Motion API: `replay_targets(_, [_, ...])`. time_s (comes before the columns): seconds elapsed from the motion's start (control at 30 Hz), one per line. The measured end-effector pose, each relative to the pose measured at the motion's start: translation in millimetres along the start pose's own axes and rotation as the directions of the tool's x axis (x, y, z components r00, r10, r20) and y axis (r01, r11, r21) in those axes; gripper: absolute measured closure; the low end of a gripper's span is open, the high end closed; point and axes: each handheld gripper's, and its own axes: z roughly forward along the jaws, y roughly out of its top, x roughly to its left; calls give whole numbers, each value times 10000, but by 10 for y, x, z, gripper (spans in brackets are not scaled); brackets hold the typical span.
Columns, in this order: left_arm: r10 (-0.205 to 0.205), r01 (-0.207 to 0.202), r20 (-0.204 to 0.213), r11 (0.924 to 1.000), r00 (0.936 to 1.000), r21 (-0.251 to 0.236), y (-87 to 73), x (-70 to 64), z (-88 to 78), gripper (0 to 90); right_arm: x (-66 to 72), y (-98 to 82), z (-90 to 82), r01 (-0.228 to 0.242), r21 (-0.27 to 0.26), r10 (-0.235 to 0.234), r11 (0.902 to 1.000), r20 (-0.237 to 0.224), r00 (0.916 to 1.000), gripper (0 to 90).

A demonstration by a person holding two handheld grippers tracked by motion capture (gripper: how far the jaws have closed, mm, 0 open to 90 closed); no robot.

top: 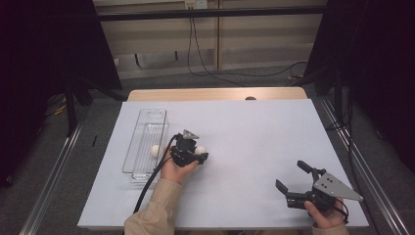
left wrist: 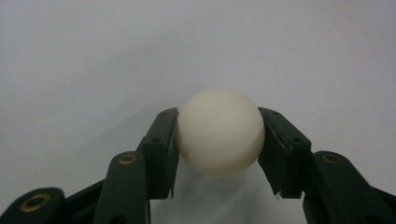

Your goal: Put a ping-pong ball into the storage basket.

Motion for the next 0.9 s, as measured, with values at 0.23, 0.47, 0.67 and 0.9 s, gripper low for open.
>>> replay_targets(0.23, [-50, 51, 74, 9999, 10000, -136, 20, 9, -82, 510, 0, 0, 1, 1, 4, -1, 10000, -2, 10000, 34])
replay_targets(0.47, [-76, 80, 169, 9997, 9998, -251, 37, 24, -163, 510, 3, 1, 1, 4, -3, -4, 10000, -5, 10000, 34])
replay_targets(0.67, [-189, 194, 158, 9992, 9997, -362, 43, 40, -214, 510, 6, 1, 2, 15, -6, -15, 10000, -10, 10000, 34])
replay_targets(0.9, [-210, 215, 177, 9993, 9996, -301, 41, 45, -221, 510, 4, 2, 2, 7, -9, -7, 10000, -8, 10000, 34])
